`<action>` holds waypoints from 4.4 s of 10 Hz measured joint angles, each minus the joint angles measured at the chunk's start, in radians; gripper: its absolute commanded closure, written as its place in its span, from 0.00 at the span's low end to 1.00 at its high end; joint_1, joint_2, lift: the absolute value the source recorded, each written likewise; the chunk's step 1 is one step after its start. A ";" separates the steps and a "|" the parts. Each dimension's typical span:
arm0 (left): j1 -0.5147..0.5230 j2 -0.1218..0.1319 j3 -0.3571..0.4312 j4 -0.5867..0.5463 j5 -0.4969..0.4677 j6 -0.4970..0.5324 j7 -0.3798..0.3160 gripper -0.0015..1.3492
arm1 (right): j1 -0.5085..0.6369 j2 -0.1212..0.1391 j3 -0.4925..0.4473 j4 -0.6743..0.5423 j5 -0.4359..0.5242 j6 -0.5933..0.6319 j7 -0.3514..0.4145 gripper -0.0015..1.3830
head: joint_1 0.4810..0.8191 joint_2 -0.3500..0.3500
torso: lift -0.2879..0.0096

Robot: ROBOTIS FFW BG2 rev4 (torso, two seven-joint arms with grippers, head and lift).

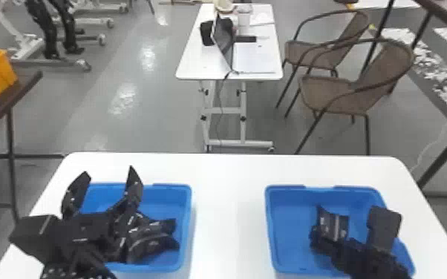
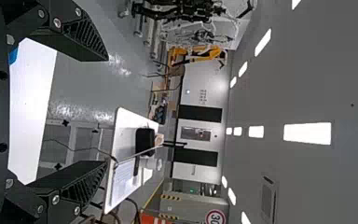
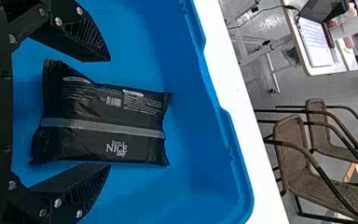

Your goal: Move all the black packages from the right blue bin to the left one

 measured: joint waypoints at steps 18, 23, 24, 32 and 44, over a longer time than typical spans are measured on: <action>-0.116 0.100 -0.034 0.004 0.511 0.274 -0.078 0.18 | -0.154 -0.130 0.139 -0.172 -0.079 0.129 0.476 0.65 | 0.63 0.71 | 0.83; -0.238 0.036 0.019 0.010 0.474 0.549 -0.295 0.11 | -0.436 -0.150 0.414 0.095 -0.100 0.077 0.739 0.65 | 0.63 0.83 | 0.83; -0.247 0.028 0.018 0.012 0.469 0.561 -0.298 0.08 | -0.457 -0.150 0.436 0.112 -0.100 0.067 0.753 0.65 | 0.63 0.83 | 0.83; -0.303 0.048 -0.034 0.064 0.499 0.609 -0.309 0.91 | -0.533 -0.162 0.538 0.185 -0.168 0.027 0.778 0.65 | 0.63 0.83 | 0.83; -0.100 -0.048 0.047 0.059 -0.024 0.098 -0.061 0.91 | -0.070 -0.013 0.067 -0.090 0.172 -0.223 0.689 0.27 | 0.63 0.80 | 0.83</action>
